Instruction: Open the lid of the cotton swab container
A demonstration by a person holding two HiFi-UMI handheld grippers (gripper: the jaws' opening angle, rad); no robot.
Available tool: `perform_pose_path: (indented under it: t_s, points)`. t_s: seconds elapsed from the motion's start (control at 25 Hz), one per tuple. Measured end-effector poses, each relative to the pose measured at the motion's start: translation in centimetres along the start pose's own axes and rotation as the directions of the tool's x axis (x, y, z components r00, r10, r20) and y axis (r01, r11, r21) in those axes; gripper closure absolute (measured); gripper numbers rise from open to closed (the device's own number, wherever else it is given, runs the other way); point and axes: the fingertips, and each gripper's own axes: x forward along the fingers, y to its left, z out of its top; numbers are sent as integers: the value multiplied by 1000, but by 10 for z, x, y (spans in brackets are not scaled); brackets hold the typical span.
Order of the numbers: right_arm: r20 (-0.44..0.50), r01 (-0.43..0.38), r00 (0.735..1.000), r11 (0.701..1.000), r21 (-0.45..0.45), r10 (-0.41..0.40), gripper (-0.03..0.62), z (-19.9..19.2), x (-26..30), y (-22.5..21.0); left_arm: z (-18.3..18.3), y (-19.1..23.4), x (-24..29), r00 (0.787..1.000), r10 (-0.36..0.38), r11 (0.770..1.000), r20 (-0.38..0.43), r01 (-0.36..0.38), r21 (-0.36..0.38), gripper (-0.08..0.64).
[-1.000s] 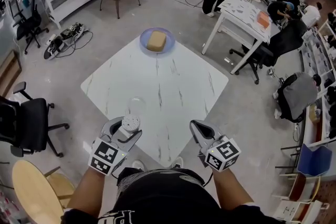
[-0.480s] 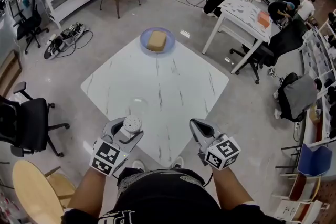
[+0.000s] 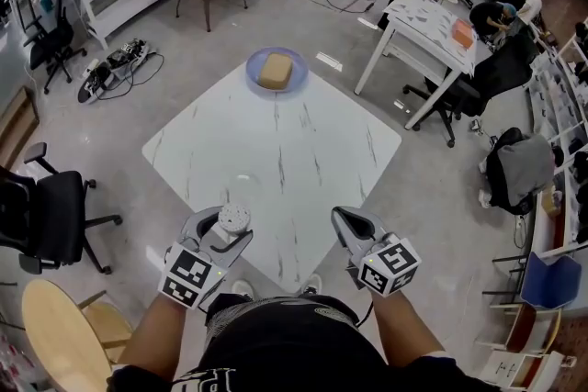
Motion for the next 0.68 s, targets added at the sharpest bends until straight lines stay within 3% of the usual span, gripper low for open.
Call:
perform_pose_path:
  t_s: [0.68]
  points:
    - [-3, -4, 1000, 1000, 6, 4, 592, 0, 1, -2, 2, -3, 4, 1000, -6, 1000, -5, 6, 6, 258]
